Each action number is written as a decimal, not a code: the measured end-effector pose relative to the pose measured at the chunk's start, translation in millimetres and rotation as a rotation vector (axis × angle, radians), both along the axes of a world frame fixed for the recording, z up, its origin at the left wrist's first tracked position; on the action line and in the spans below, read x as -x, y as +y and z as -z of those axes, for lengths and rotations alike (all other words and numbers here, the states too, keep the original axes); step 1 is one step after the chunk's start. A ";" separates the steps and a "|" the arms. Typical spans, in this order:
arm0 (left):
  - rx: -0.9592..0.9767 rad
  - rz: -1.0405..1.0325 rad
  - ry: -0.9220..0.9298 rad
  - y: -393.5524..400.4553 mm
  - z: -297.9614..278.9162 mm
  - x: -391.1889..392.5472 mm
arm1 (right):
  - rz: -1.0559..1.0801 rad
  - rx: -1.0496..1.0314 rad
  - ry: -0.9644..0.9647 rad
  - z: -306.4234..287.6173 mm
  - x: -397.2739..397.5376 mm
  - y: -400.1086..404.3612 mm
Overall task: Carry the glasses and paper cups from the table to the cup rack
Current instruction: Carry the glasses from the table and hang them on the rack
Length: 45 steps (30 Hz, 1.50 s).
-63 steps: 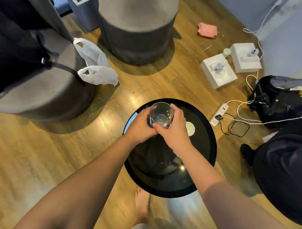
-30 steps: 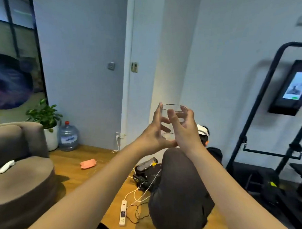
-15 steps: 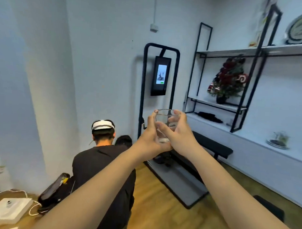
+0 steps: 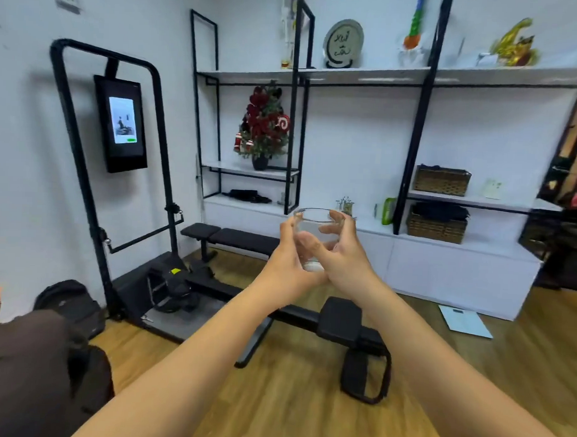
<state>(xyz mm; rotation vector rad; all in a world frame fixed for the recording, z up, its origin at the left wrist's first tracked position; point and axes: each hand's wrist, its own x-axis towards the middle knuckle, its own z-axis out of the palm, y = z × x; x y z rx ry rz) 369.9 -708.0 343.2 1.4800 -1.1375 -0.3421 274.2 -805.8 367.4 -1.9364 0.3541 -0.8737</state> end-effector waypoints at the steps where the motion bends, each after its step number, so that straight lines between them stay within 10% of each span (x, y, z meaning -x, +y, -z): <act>1: -0.003 0.028 -0.008 -19.5 0.2 7.3 | 0.027 0.002 0.008 0.4 10.3 -16.2; 25: 0.077 0.210 0.018 -498.9 28.3 94.8 | 0.241 0.053 0.158 21.6 132.4 -456.5; 45: -0.006 0.302 -0.004 -908.2 51.9 20.4 | 0.311 0.030 0.207 48.3 71.0 -856.6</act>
